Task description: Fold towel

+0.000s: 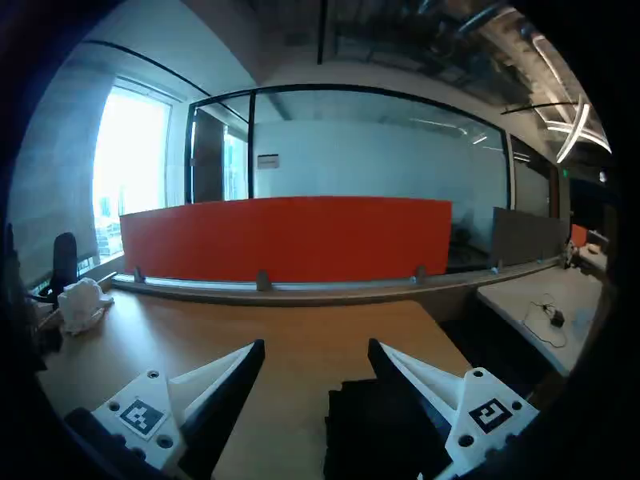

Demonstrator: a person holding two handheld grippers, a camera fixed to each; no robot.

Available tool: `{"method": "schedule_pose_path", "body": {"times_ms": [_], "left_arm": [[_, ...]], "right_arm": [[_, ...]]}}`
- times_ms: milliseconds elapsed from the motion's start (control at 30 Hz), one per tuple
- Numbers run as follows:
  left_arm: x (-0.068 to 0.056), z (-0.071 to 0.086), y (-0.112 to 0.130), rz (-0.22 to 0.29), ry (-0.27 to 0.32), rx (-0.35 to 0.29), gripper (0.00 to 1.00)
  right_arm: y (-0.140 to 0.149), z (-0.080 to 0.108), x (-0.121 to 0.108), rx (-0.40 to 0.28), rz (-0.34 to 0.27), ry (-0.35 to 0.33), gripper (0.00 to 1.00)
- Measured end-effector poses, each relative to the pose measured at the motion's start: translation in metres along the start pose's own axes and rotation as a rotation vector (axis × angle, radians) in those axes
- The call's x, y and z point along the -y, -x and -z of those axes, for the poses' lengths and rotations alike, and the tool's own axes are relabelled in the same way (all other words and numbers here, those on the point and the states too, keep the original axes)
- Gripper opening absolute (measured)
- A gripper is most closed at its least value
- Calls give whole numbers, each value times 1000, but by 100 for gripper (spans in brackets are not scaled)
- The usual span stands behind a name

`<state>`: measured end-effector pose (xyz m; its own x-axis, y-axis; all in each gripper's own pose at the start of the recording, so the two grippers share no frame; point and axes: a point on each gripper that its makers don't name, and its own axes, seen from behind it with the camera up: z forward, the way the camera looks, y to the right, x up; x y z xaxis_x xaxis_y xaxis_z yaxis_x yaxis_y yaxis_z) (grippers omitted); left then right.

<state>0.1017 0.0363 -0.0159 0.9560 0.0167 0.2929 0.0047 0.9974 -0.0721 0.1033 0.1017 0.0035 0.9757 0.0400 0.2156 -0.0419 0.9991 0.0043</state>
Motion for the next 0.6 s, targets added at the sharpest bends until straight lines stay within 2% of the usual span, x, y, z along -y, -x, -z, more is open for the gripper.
{"method": "schedule_pose_path", "body": {"times_ms": [200,367,600], "left_arm": [[8,-1,-26,-6,-21,-87,67],[12,-2,-30,-7,-26,-104,67],[13,-3,-31,-3,-20,-112,67]], "right_arm": [[0,1,3,-8,21,4,100],[-4,2,10,-16,22,0,100],[-15,3,35,-41,24,-20,100]]}}
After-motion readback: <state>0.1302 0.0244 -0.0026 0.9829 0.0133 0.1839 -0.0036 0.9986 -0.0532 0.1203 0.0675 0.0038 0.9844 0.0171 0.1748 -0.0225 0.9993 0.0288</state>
